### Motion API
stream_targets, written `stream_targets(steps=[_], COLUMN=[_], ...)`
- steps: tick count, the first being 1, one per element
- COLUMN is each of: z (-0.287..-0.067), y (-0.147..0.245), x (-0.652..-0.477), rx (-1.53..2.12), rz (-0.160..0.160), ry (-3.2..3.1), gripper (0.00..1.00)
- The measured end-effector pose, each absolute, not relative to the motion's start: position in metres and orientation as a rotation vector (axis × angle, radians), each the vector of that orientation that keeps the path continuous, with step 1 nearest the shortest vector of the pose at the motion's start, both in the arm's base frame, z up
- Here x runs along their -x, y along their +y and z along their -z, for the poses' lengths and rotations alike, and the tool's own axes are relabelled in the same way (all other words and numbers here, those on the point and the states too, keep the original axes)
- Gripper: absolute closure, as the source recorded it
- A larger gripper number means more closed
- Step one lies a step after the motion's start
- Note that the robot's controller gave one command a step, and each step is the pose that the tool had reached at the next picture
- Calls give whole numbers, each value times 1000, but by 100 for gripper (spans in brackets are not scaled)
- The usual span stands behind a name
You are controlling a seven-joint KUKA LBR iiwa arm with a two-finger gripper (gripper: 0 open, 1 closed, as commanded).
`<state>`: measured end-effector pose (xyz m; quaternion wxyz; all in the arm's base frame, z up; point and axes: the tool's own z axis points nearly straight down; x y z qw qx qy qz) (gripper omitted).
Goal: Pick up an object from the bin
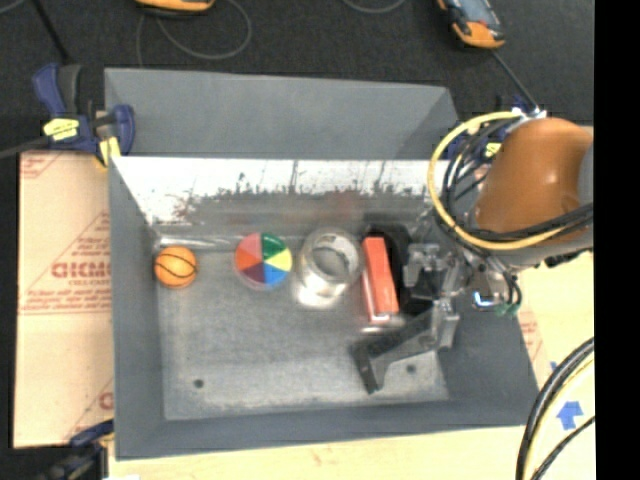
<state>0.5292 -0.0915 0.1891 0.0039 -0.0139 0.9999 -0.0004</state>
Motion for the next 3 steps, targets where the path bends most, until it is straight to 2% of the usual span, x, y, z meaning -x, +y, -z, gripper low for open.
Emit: stream_targets(steps=[1,2,3], z=[-202,-205,-139], y=[-96,-95,-93], x=[-524,-526,-513], rx=[28,97,110], rz=[-2,8,2], ry=[3153,3119,3132], gripper=[0,0,0])
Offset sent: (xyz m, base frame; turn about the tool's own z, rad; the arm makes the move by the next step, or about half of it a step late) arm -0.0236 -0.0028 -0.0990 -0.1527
